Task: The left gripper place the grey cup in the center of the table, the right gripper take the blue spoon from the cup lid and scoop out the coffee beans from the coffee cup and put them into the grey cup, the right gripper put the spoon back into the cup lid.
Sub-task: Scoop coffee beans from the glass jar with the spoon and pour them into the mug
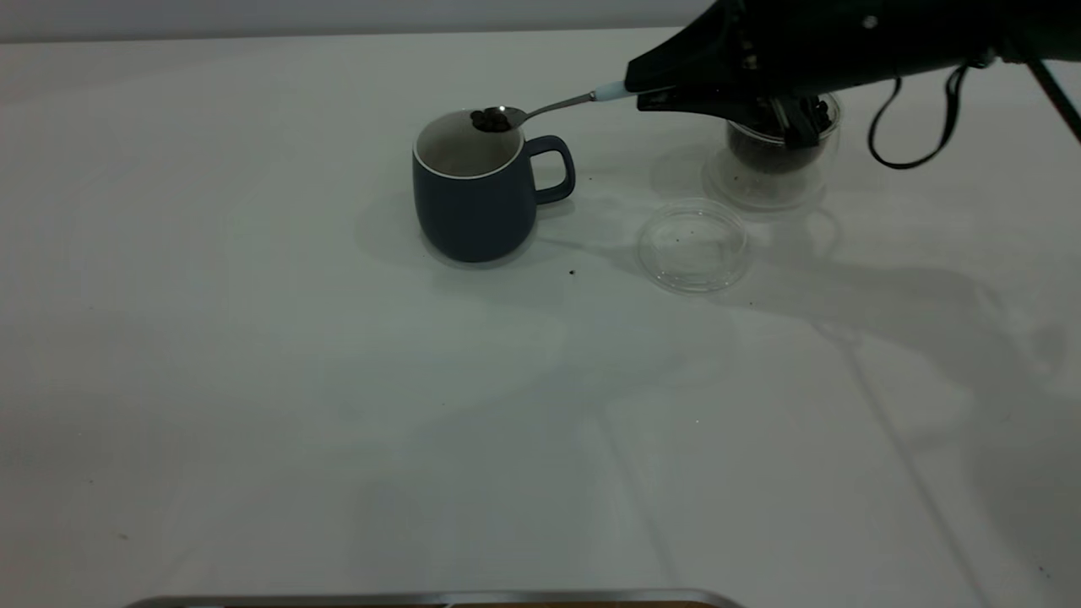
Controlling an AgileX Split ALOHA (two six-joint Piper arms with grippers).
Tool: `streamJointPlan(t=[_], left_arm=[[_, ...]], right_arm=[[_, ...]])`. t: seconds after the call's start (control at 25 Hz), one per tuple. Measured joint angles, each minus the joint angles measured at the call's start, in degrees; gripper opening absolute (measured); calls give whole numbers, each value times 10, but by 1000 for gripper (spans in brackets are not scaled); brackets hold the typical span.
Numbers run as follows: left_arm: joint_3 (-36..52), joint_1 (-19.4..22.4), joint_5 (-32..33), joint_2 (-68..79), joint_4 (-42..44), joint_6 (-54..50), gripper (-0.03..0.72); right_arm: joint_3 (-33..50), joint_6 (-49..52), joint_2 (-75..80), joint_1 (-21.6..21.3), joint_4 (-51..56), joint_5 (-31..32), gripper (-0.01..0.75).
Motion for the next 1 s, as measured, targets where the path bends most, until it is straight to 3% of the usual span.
streamJointPlan(t=[0.28, 0.72, 1.0], left_arm=[[0, 0, 0, 0, 0, 0, 592], [0, 0, 0, 0, 0, 1, 592], [0, 0, 0, 0, 0, 1, 592]], right_arm=[[-33, -24, 0, 28, -1, -51, 108], [-39, -390, 0, 28, 0, -62, 108], [-39, -372, -2, 28, 0, -81, 108]])
